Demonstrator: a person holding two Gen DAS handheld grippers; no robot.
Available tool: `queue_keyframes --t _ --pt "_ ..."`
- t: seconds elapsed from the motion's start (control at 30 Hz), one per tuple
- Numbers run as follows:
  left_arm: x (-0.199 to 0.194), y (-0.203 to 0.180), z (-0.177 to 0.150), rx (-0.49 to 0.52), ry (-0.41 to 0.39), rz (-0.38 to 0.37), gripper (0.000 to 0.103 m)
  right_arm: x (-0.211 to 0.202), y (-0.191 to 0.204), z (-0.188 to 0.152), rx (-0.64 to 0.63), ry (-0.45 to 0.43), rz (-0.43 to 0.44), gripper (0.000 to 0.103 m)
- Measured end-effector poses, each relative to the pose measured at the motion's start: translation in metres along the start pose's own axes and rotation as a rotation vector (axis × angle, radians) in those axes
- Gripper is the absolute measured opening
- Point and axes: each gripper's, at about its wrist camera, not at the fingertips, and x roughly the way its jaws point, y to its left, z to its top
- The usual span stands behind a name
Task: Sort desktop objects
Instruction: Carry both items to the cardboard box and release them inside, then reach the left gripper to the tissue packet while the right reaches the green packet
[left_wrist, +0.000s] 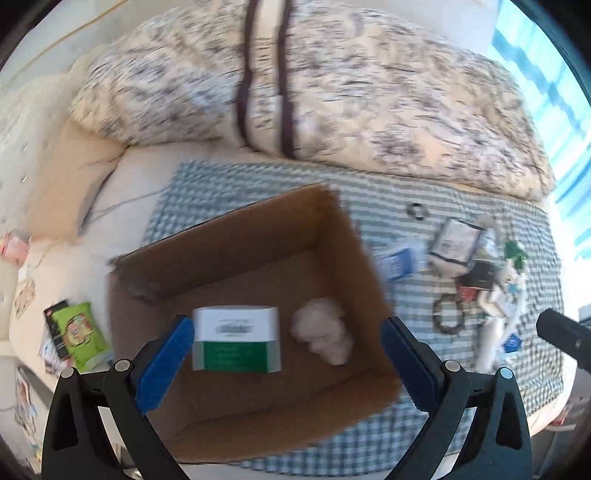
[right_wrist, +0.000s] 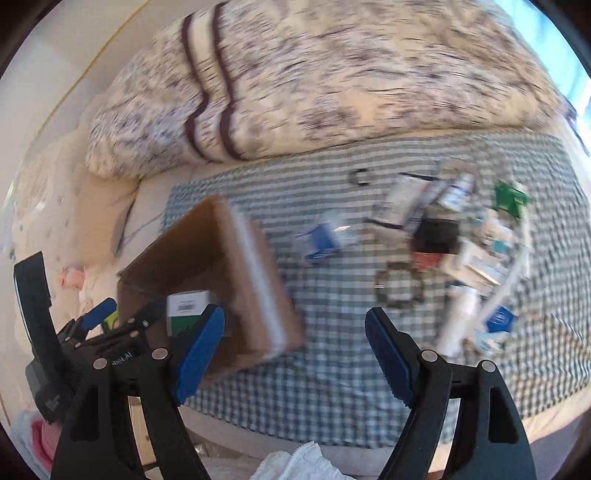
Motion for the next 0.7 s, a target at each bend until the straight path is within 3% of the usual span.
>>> queue_keyframes --t 0.3,0.43,0.7 --pt "0.022 -0.15 0.016 0.084 -0.007 -0.041 0.103 -0.042 -0.161 0.014 0.106 0.01 -0.074 0.079" --pt "0.054 -0.207 0.022 0.116 -0.008 0.005 0.103 -0.039 -0.218 0.026 0.11 0.048 -0.095 0.079" --pt "0.112 -0.26 0.048 0.148 0.036 0.015 0.103 -0.003 -0.282 0.057 0.151 0.087 -0.121 0.079"
